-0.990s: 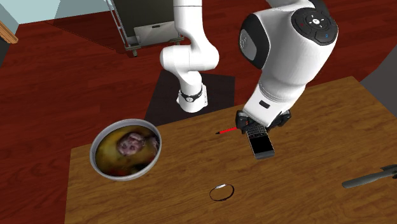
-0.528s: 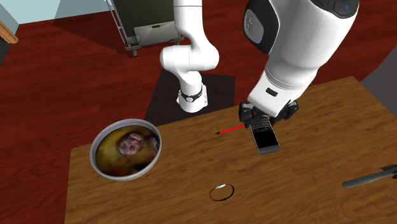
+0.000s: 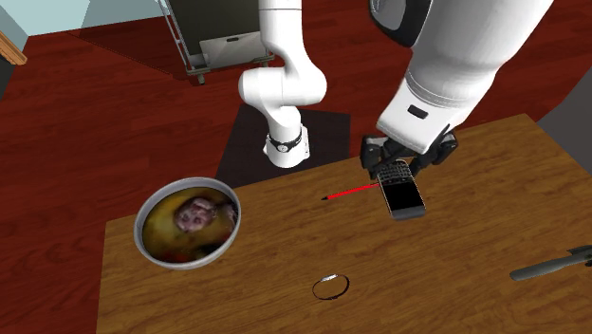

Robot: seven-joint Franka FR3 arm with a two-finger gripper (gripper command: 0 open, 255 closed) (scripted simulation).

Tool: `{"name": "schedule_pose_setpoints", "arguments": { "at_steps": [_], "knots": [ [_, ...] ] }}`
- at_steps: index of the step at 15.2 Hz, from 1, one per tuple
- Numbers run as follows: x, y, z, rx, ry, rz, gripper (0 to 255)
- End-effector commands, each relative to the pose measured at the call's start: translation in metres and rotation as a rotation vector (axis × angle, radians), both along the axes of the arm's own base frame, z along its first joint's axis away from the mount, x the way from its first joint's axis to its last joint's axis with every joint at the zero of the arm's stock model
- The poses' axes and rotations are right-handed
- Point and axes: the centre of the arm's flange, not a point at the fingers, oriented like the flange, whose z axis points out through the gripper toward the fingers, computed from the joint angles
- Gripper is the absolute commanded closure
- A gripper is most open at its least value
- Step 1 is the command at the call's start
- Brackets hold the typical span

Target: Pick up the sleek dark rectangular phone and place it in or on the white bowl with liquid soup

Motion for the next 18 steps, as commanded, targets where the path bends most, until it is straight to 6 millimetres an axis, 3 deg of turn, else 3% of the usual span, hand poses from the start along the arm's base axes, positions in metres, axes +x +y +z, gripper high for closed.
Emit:
{"name": "schedule_pose_setpoints", "arguments": {
  "at_steps": [1, 18],
  "knots": [
    [0.004, -0.013, 0.005, 0.000, 0.000, 0.000, 255],
    [0.054, -0.232, 0.009, 0.000, 0.000, 0.000, 255]
  ]
}}
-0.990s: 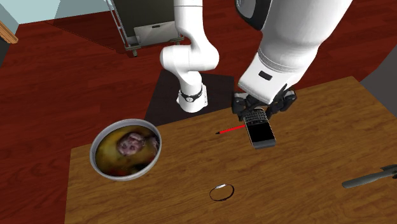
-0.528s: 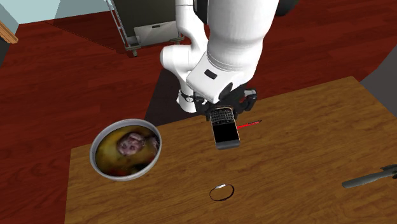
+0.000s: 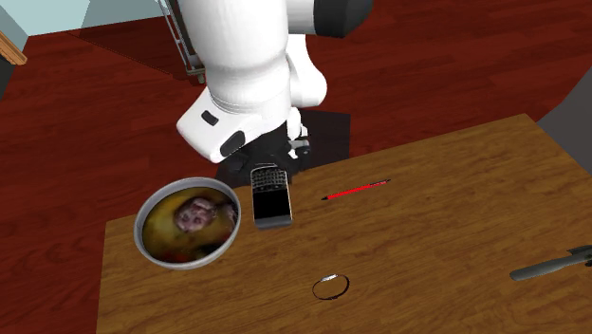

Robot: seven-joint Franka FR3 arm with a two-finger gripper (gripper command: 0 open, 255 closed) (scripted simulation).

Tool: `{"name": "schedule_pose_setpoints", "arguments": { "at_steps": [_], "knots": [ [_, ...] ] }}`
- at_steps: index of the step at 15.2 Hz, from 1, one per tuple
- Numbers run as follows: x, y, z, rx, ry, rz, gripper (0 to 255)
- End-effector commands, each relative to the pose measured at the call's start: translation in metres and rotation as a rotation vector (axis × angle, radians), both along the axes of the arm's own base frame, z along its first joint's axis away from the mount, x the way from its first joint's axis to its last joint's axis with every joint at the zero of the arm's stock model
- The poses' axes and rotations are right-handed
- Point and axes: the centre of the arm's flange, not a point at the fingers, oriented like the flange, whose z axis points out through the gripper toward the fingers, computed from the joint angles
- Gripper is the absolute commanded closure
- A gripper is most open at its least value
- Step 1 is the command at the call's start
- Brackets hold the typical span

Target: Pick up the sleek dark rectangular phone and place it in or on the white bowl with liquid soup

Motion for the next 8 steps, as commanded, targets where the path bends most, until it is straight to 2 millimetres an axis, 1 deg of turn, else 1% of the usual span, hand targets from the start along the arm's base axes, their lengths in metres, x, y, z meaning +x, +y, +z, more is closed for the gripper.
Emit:
{"name": "schedule_pose_setpoints", "arguments": {
  "at_steps": [1, 8],
  "knots": [
    [0.007, -0.026, -0.001, -0.001, 0.000, 0.001, 255],
    [0.028, -0.116, 0.001, -0.001, 0.000, 0.001, 255]
  ]
}}
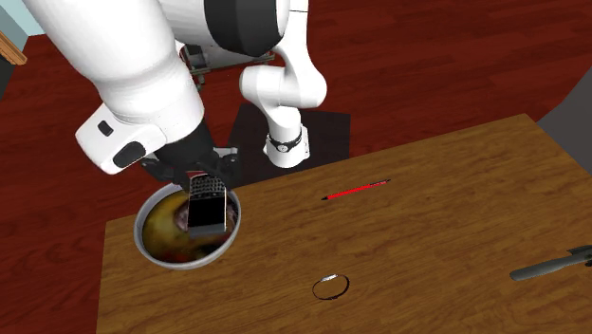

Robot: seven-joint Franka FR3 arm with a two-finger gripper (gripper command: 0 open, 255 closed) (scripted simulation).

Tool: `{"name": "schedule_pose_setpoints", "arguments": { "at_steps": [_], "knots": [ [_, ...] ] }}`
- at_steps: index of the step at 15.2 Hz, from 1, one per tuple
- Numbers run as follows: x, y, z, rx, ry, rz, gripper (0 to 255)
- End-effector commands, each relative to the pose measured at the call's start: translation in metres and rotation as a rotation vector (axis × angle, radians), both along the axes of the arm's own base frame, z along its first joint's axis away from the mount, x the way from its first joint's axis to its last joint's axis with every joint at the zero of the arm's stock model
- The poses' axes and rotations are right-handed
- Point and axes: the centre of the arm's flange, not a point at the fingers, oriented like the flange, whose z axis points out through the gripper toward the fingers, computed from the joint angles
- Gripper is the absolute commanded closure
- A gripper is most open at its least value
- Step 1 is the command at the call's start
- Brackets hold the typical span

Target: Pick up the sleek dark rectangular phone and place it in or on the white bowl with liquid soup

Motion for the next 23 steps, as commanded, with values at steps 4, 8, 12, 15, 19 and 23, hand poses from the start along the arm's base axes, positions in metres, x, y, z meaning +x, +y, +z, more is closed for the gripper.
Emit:
{"name": "schedule_pose_setpoints", "arguments": {
  "at_steps": [4, 8, 12, 15, 19, 23],
  "knots": [
    [0.012, -0.067, 0.003, 0.000, 0.000, 0.001, 255],
    [0.014, -0.075, -0.013, 0.000, 0.000, 0.001, 255],
    [0.014, -0.075, -0.034, 0.000, 0.000, 0.001, 255],
    [0.014, -0.075, -0.049, 0.000, 0.000, 0.001, 255],
    [0.014, -0.075, -0.074, 0.000, 0.000, 0.001, 255],
    [0.014, -0.075, -0.074, 0.000, 0.000, 0.001, 255]
  ]
}}
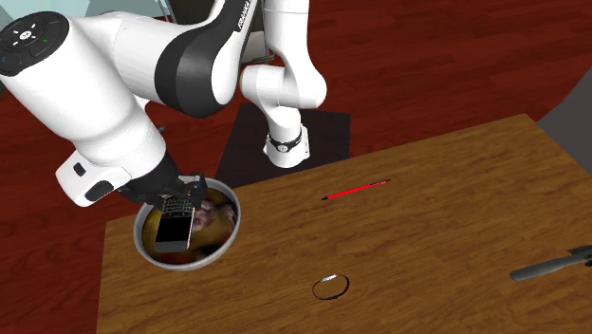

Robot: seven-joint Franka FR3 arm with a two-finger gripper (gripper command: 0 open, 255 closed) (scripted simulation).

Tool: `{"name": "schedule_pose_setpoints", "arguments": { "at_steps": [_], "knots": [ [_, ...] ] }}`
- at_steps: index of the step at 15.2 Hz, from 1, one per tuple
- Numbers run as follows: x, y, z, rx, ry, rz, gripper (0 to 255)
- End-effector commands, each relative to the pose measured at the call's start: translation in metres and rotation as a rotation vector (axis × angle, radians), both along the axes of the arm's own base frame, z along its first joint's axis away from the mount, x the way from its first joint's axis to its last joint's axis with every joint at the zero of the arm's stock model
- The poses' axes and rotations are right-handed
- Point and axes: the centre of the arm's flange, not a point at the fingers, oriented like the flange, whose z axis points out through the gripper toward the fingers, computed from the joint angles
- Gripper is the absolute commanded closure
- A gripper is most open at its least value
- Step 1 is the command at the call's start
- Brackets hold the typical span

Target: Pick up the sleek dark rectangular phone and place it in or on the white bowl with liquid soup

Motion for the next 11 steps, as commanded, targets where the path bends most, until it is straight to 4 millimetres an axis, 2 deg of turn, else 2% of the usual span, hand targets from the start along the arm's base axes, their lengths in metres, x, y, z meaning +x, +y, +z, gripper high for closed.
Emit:
{"name": "schedule_pose_setpoints", "arguments": {
  "at_steps": [1, 4, 5, 10, 11],
  "knots": [
    [0.000, 0.000, -0.001, 0.000, 0.000, 0.000, 255],
    [0.000, 0.000, -0.001, 0.000, 0.000, 0.000, 255],
    [0.000, 0.000, -0.001, 0.000, 0.000, 0.000, 0],
    [0.000, 0.000, -0.001, 0.000, 0.000, 0.000, 0],
    [0.000, 0.000, 0.013, 0.000, 0.000, 0.000, 0]
  ]
}}
